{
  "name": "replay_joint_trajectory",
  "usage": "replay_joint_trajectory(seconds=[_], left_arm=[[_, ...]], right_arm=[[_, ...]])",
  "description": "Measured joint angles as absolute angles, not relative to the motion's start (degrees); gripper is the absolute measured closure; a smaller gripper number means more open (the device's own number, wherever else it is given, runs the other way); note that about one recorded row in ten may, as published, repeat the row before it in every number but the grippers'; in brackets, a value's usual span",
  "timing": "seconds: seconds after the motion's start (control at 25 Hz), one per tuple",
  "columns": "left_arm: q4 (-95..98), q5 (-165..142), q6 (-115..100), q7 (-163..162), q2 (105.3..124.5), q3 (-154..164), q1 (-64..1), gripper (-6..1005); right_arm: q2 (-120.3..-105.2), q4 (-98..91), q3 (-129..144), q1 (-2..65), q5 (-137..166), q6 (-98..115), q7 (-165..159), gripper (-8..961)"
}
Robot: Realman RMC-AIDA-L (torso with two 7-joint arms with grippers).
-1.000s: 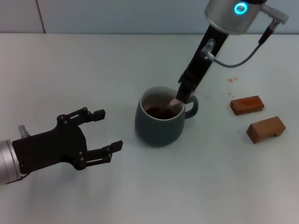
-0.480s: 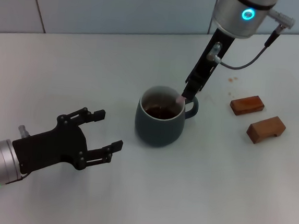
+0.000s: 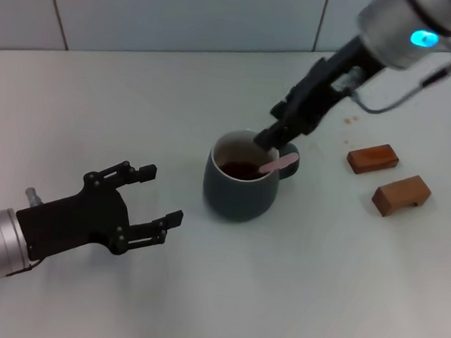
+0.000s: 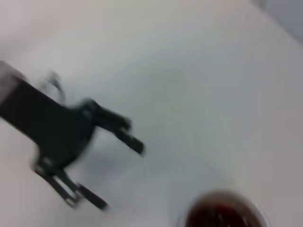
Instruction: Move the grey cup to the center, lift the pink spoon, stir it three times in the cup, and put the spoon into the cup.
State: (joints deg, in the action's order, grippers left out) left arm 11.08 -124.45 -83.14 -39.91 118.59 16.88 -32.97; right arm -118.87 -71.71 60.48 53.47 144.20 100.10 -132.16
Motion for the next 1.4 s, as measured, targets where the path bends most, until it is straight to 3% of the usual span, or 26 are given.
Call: replay_joint_trajectory(seconds=[0.16, 0.36, 0.56, 0.88, 1.4], left_arm=[[11.5, -124.5, -83.2, -40.6, 118.55, 16.9, -33.0, 169], [11.9, -124.5, -83.0, -41.3, 118.55, 17.1, -33.1, 170], [12.4, -124.5, -82.7, -43.0, 118.57, 17.6, -34.0, 170], [13.4, -124.4, -82.7, -45.5, 118.69, 19.4, -35.4, 170], [13.4, -124.5, -82.6, -45.8, 118.74, 20.2, -35.7, 169]], right_arm=[[-118.68, -85.2, 59.0, 39.9, 128.5, 99.6, -127.6, 351], [-118.90, -89.5, 53.4, 25.0, 111.4, 99.2, -116.6, 257], [-118.93, -81.7, 48.8, 15.4, 105.4, 98.7, -104.1, 199], [-117.72, -64.8, 43.3, 13.6, 109.2, 98.4, -95.1, 196], [-118.12, -58.5, 42.4, 16.4, 113.2, 95.2, -92.6, 196]])
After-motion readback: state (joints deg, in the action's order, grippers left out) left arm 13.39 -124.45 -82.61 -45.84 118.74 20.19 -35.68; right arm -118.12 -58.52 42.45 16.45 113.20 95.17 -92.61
